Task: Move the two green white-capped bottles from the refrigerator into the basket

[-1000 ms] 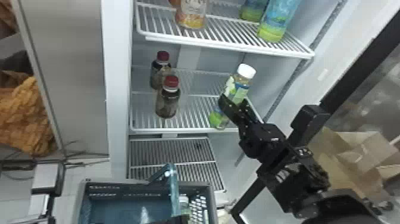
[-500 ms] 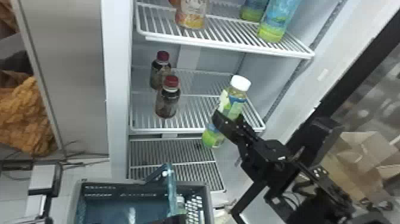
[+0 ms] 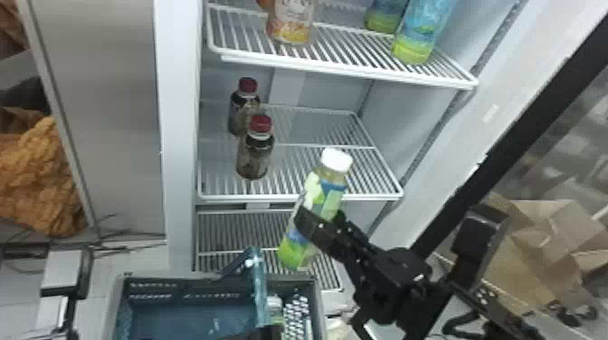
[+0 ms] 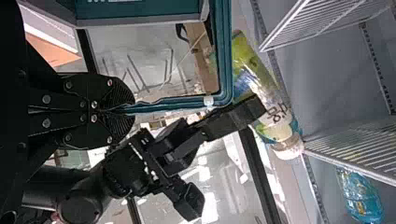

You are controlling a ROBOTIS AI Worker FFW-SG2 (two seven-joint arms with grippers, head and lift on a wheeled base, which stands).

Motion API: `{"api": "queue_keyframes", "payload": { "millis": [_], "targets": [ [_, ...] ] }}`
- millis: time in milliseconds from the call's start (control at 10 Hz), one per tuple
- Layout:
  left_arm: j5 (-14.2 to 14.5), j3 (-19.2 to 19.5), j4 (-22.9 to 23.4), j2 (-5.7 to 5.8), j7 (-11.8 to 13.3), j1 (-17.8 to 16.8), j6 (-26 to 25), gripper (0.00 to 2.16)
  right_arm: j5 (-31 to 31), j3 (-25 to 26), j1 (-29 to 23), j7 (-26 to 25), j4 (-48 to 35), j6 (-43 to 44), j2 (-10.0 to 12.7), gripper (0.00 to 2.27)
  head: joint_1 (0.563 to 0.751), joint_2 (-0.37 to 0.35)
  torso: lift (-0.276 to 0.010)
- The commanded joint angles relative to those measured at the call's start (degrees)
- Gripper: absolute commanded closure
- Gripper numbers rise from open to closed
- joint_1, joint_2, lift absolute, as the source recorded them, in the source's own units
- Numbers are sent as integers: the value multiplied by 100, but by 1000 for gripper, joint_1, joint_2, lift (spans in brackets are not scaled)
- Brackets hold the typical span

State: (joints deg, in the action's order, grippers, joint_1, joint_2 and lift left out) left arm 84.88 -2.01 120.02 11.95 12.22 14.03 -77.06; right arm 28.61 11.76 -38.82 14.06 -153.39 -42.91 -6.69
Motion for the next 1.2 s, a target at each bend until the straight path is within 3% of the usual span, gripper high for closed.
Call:
{"api": "queue_keyframes", "payload": {
  "millis": [0, 200, 700, 1100],
  "targets": [
    [1, -5, 0, 0, 0, 17, 0, 1134, 19, -10, -154, 9, -122, -223, -8, 1050, 695, -350, -263],
    [-10, -5, 0, 0, 0, 17, 0, 1134, 19, 81, -449, 27, -375, -588, 98, 1050, 695, -350, -263],
    [-33, -5, 0, 0, -9, 17, 0, 1134, 133, 47, -984, 36, -797, -1502, 54, 1050, 695, -350, -263],
    [-33, -16, 0, 0, -18, 3, 0, 1134, 247, 35, -984, 36, -713, -1952, 28, 1029, 695, -350, -263]
  ]
}}
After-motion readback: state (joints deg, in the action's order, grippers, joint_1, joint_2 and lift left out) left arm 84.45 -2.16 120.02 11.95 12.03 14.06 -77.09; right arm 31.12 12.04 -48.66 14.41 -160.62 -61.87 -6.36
